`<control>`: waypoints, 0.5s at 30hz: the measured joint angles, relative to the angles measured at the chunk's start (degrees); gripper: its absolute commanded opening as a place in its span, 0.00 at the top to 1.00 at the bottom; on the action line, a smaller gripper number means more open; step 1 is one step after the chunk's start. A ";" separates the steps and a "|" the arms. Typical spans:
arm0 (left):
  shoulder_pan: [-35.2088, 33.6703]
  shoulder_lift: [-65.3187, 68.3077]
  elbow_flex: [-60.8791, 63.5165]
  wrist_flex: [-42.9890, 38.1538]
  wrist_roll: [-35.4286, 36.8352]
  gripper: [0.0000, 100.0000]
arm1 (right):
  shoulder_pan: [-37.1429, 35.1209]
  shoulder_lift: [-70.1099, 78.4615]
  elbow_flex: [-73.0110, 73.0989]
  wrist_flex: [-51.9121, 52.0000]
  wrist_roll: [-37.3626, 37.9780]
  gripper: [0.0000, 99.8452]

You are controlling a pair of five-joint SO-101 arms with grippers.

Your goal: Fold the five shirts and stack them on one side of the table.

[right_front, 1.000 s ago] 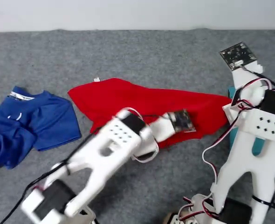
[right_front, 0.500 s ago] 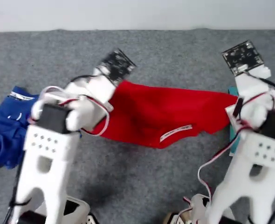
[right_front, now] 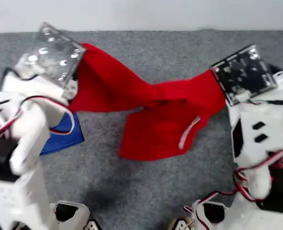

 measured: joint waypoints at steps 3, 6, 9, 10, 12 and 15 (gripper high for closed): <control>-0.18 -0.26 -4.75 0.70 -0.18 0.99 | -0.09 -0.18 -3.08 -3.69 0.44 0.99; -0.18 -0.44 -9.14 1.93 -3.25 0.99 | -0.09 -0.97 -5.45 -6.86 4.48 0.99; -0.18 -0.44 -13.36 2.11 -5.36 0.99 | -0.09 -2.11 -8.35 -8.26 9.41 0.99; -0.18 -0.44 -14.77 2.11 -5.63 0.99 | -0.09 -2.73 -9.14 -8.44 10.81 0.99; -0.18 -0.44 -17.85 3.25 -5.98 0.99 | -0.09 -4.66 -10.46 -8.70 13.10 0.99; -0.18 -0.79 -22.51 6.86 -6.24 0.99 | -0.09 -8.00 -11.43 -8.70 15.21 0.99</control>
